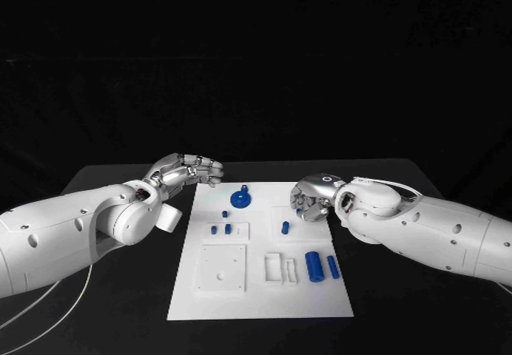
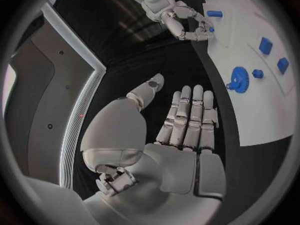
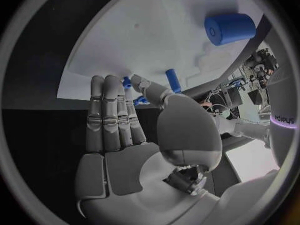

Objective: Assemble the parts on the task board

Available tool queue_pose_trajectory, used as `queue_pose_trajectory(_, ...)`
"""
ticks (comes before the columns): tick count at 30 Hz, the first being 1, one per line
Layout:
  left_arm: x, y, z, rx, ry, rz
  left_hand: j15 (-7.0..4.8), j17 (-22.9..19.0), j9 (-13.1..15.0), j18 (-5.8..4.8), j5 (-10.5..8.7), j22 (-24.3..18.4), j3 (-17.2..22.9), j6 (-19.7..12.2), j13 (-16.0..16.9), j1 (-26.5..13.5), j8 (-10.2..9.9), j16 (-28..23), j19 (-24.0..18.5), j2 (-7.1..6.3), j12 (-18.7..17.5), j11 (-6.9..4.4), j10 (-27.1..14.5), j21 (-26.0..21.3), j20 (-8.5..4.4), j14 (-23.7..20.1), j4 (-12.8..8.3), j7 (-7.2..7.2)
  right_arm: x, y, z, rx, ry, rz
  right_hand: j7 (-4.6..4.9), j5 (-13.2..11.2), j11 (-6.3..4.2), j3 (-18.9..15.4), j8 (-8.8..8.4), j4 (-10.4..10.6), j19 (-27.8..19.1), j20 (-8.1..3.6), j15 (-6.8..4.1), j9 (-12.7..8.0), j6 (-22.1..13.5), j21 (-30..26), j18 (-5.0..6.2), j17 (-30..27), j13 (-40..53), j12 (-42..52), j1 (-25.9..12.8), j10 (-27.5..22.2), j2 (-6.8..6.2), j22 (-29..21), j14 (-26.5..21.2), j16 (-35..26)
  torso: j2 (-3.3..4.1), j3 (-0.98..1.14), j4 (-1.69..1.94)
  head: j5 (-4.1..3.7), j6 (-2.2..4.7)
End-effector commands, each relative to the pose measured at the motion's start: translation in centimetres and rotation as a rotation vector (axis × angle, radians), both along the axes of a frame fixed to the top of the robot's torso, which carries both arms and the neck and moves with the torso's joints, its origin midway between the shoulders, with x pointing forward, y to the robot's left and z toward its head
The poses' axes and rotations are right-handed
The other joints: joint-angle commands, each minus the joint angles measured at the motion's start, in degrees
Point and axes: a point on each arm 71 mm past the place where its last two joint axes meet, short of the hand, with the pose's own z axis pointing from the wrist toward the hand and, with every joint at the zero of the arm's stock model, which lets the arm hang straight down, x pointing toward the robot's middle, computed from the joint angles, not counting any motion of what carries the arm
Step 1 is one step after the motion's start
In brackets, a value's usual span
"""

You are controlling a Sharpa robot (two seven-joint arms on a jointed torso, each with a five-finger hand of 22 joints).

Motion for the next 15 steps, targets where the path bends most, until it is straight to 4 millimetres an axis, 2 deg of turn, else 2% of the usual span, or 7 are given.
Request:
queue_pose_trajectory(1,-0.12,-0.26,0.03,-0.019,0.018,-0.019,-0.05,0.07,-0.07,1.0,-0.04,0.06,-0.38,-0.46,-0.1,-0.12,-0.1,-0.31,0.51,0.36,0.12,0.18,-0.06,-0.4,0.01,0.52,0.04,0.03,-0.44,0.36,-1.19,-0.065,0.014,0.026,-0.17,-0.25,-0.34,0.51,0.46,-0.05,0.78,-0.37,-0.37,0.41,0.85,1.0,0.79,0.86,1.09,0.69,-0.44,0.95,0.32,0.76,0.5,1.16,-0.01,-0.03,-0.02,0.0,-0.06)
queue_pose_trajectory(12,-0.07,-0.09,-0.02,-0.021,0.026,-0.016,-0.1,0.18,-0.21,1.0,0.0,0.09,-0.47,-0.83,-0.37,-0.26,-0.16,-0.47,0.63,0.4,0.08,0.27,-0.27,-0.51,-0.03,0.68,0.06,0.16,-0.71,0.58,-1.58,-0.122,-0.026,0.033,-1.5,-0.88,-1.86,4.08,1.77,-0.23,3.07,-2.04,-1.82,2.66,3.89,4.38,0.79,4.21,5.19,1.95,0.2,3.82,0.27,3.53,1.41,5.85,-0.01,-0.03,-0.02,0.14,-0.46)
queue_pose_trajectory(15,-0.05,-0.04,-0.02,-0.021,0.026,-0.015,-0.11,0.2,-0.22,1.0,0.03,0.1,-0.47,-0.86,-0.41,-0.24,-0.15,-0.49,0.66,0.39,0.08,0.28,-0.29,-0.52,-0.05,0.71,0.04,0.17,-0.71,0.59,-1.58,-0.125,-0.031,0.032,-1.73,-0.6,-2.11,4.42,1.96,-0.39,3.53,-2.38,-2.05,3.17,4.42,5.06,0.79,4.69,6.0,2.15,0.24,4.29,0.14,4.11,1.48,6.67,0.0,0.0,-0.01,-0.06,-0.52)
